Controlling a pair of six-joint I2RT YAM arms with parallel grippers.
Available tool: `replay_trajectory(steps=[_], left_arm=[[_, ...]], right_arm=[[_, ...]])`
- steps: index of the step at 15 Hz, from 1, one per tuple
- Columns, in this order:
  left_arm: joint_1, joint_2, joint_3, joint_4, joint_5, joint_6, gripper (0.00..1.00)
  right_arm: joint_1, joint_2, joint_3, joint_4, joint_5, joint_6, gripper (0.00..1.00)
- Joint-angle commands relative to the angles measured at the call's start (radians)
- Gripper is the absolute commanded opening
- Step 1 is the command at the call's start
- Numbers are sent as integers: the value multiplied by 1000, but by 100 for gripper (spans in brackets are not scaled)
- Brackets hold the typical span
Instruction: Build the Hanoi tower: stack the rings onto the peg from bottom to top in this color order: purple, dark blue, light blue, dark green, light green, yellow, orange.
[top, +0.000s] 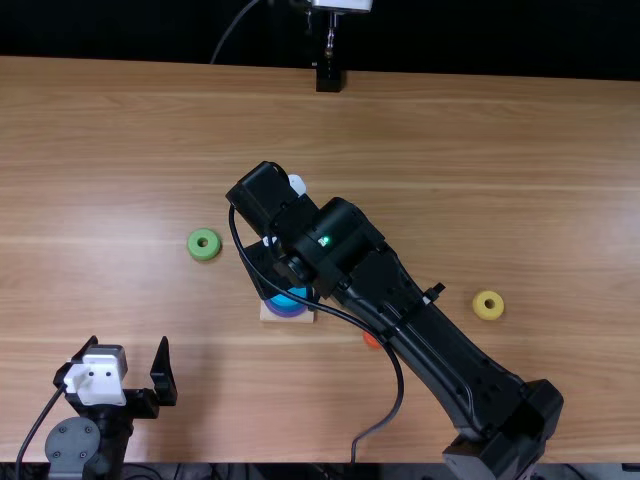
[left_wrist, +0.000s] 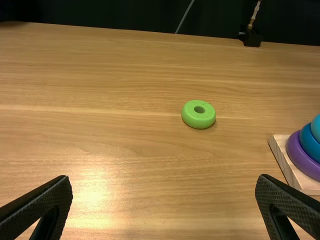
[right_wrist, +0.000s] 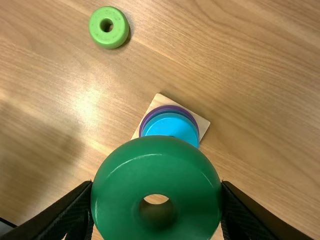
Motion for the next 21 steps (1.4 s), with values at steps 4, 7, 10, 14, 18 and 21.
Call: replay_trajectory(steps=[4,7,10,14,18,21], left_arm=[[10,-11,-110,-77,9,10,100],[10,-11,-110,-77,9,10,100],[10,-11,-110,-77,9,10,100],[10,-11,-110,-77,9,10,100],[10,-11,-110,-77,9,10,100],[10,-11,-110,-77,9,10,100]], right_arm=[[0,12,16,-3,5,-4,0],[-1,10,16,-3,5,-11,0],[-1,10,15,-3,5,-13,0],[-12,10,18,-3,5,-15,0],[-33,10,18,-3,7,-16,0],[-44,9,13,-3,7,-18,0]])
